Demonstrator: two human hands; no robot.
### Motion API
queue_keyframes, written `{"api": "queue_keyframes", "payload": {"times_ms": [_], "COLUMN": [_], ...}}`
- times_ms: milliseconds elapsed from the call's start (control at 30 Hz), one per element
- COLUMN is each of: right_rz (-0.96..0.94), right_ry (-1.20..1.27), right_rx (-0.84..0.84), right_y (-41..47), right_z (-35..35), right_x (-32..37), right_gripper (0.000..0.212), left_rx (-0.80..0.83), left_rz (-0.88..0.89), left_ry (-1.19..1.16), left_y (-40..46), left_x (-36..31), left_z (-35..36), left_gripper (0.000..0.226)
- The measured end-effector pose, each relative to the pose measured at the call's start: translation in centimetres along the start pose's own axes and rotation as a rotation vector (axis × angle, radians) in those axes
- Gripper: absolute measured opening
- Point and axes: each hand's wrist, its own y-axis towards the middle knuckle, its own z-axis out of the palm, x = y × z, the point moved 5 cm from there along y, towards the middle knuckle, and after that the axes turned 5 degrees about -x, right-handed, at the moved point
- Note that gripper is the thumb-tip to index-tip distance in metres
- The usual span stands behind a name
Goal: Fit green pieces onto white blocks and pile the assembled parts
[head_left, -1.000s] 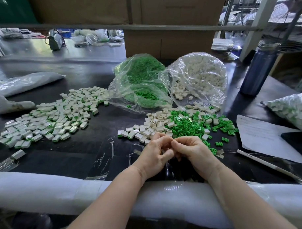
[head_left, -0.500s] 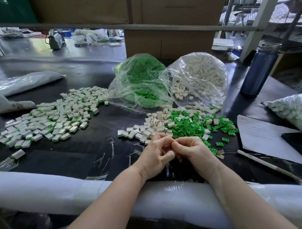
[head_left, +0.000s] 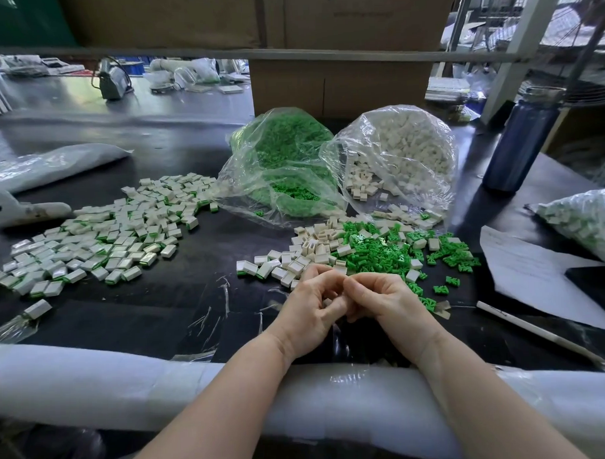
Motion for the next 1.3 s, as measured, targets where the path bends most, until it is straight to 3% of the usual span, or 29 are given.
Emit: {"api": "queue_keyframes", "payload": {"times_ms": [100,267,433,733,833,1100,1300], "right_rz": [-0.023,-0.157,-0.226,-0.182,-0.215,-0.212,-0.177], "right_ry": [0.008,-0.136,-0.321,-0.360,-0.394,-0.577,-0.689], "right_rx": [-0.041,-0.261,-0.273,-0.271,-0.340,-0.547,-0.641], "right_y": [0.0,0.0,-0.1,-0.1,-0.1,0.0,-0.1], "right_z": [0.0,-1.8,-1.5,-1.4,-1.7,-3.3,-4.1], "right_x": [0.1,0.7,1.1,1.0,1.3,0.9,0.8], "right_gripper": [0.026,0.008,0.018,0.008,0.012,0.010,0.011], "left_rx": [-0.034,-0.104,-0.097,-0.142,-0.247,-0.754,-0.803], "left_rz": [-0.017,-0.022,-0.031,-0.035,-0.047,-0.175,-0.331], "left_ry": [0.010,0.051,0.085,0.099,0.118,0.177,0.250], "left_y": [0.1,0.3,0.3,0.2,0.2,-0.5,-0.7], "left_x": [0.2,0.5,0.7,0.3,0.5,1.5,2.7], "left_z": [-0.2,-0.5,-0.3,-0.7,-1.4,-5.1,-5.8], "left_gripper": [0.009,0.009,0.016,0.017,0.017,0.019,0.030]}}
